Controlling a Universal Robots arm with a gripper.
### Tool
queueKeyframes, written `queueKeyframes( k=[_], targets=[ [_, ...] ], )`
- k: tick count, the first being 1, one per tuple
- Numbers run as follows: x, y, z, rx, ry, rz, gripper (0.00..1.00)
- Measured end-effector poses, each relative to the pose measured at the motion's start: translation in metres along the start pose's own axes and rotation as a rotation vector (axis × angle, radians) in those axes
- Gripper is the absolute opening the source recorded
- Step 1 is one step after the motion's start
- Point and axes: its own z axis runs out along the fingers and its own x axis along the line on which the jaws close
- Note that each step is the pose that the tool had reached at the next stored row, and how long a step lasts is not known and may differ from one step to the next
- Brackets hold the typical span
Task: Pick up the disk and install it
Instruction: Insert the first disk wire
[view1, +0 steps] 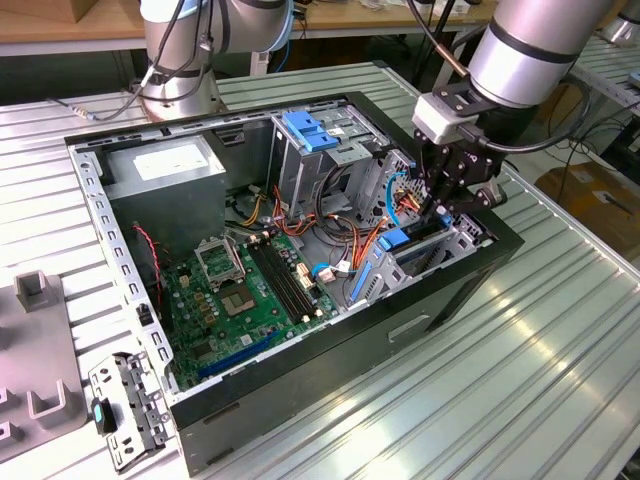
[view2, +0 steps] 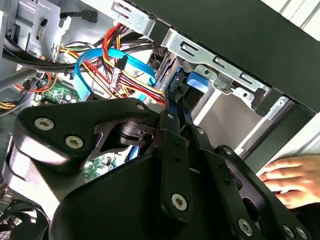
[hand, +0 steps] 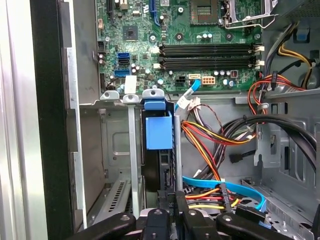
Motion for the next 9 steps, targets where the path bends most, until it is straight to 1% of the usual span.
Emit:
queueKeyframes(
  k=[1, 9],
  targets=[
    [0.0000, 0.0001, 0.0015, 0.0000, 0.0000, 0.000, 0.17],
    [0.0000, 0.0001, 0.0019, 0.0000, -0.0006, 0.000, 0.18]
  ],
)
